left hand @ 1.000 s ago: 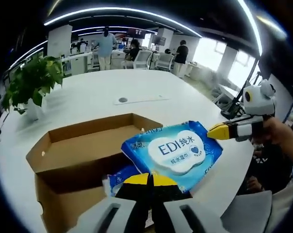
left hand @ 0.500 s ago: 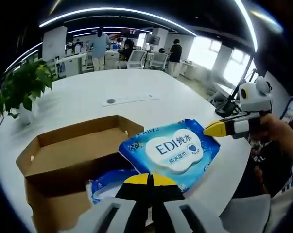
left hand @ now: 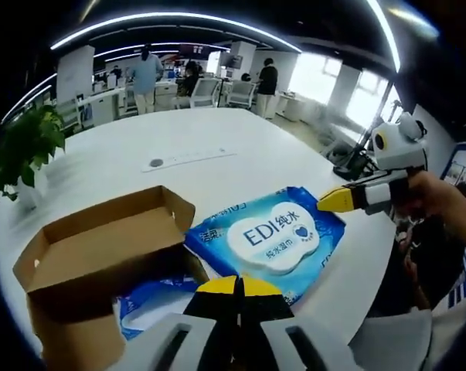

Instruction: Operate the shoe box by opening the lid, removing the specified soft item, and placing it in the target area until the item is outside and the box remains undamaged.

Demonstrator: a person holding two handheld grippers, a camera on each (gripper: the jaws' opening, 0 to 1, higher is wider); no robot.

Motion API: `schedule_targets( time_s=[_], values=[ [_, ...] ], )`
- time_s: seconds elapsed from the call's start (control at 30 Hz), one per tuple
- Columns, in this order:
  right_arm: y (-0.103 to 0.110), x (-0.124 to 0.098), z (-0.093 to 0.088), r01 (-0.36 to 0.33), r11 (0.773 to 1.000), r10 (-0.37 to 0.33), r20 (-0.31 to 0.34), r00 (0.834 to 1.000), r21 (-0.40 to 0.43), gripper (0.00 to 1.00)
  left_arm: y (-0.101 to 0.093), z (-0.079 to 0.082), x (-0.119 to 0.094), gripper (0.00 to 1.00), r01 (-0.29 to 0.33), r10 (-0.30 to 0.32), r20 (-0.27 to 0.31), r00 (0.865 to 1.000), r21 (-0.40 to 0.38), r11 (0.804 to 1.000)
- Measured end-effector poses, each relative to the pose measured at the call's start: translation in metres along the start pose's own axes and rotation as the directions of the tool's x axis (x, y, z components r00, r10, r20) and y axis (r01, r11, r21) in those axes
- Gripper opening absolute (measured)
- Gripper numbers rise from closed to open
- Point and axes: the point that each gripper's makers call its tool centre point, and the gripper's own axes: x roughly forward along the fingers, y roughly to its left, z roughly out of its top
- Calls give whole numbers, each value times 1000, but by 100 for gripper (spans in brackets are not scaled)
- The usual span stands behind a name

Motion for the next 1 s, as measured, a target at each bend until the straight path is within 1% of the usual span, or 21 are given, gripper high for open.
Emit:
schedule_targets(
  time_s=[0.2, 0.43, 0.47, 0.73, 1.0],
  values=[
    [-13, 3, 0, 12, 1000, -12, 1, 1000, 12, 0, -2, 5, 12, 0, 11, -11, -8, 1000, 15, 1000],
    [-24, 15, 3, 19, 1000, -19, -7, 1000, 14, 0, 4, 11, 26, 0, 7, -6, -35, 999, 30, 1000],
    [-28, 19, 4, 24, 1000, -24, -9, 1000, 13, 0, 4, 11, 30, 0, 6, -5, -44, 999, 42, 999],
    [-42, 28, 6, 34, 999, -34, -17, 999, 15, 0, 7, 8, 48, 0, 7, 0, -86, 996, 77, 997],
    [-57, 36, 2, 46, 999, -46, -21, 999, 27, 0, 7, 5, 64, 0, 13, -1, -131, 991, 97, 995]
  ],
)
